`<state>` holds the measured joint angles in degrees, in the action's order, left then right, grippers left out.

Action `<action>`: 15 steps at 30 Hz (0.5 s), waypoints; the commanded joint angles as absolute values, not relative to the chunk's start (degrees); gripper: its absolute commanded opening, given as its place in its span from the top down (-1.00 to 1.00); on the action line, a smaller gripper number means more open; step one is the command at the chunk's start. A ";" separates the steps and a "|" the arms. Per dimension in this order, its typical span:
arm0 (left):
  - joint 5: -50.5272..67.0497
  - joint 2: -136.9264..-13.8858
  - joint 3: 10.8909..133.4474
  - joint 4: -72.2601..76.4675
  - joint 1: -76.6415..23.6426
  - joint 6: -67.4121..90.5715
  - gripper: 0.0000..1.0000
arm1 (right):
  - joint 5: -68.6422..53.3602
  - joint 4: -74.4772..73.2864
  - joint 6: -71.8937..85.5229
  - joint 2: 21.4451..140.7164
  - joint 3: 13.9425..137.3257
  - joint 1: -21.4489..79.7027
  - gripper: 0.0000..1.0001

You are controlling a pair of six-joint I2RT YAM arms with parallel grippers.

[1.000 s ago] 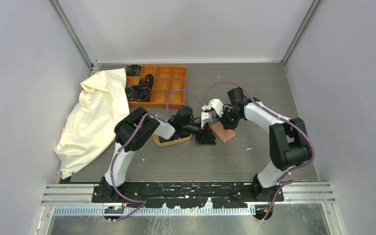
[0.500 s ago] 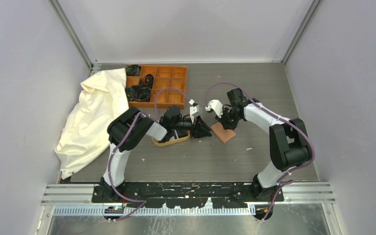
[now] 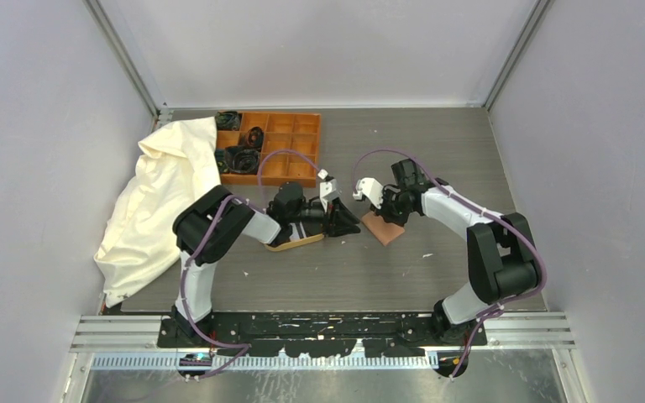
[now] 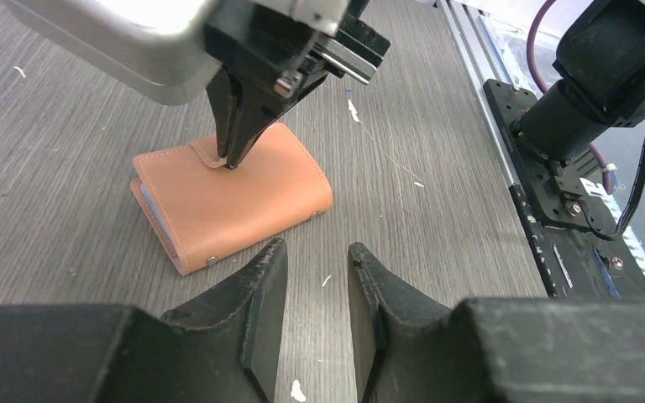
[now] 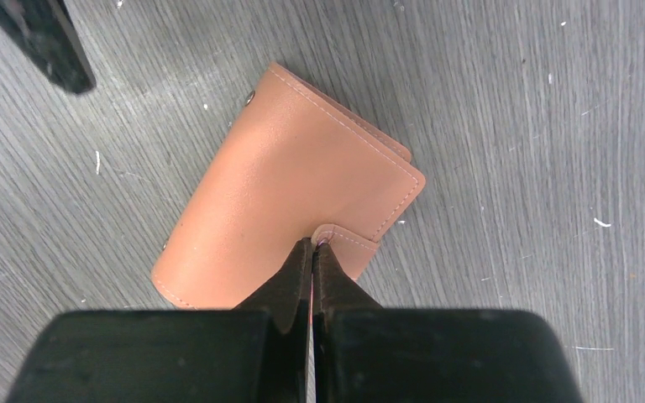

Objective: Put the credit cards into the card holder
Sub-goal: Close the card holder at the center of the board.

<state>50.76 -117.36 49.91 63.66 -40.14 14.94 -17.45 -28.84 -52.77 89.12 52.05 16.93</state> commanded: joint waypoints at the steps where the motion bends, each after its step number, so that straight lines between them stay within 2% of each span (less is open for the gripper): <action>1: 49.69 -112.61 48.20 66.49 -38.82 14.00 0.34 | -16.15 -35.59 -54.37 89.84 48.03 17.29 0.99; 15: 46.19 -106.69 42.37 64.12 -34.72 14.01 0.35 | -10.78 -35.96 -55.28 90.22 45.97 22.45 0.99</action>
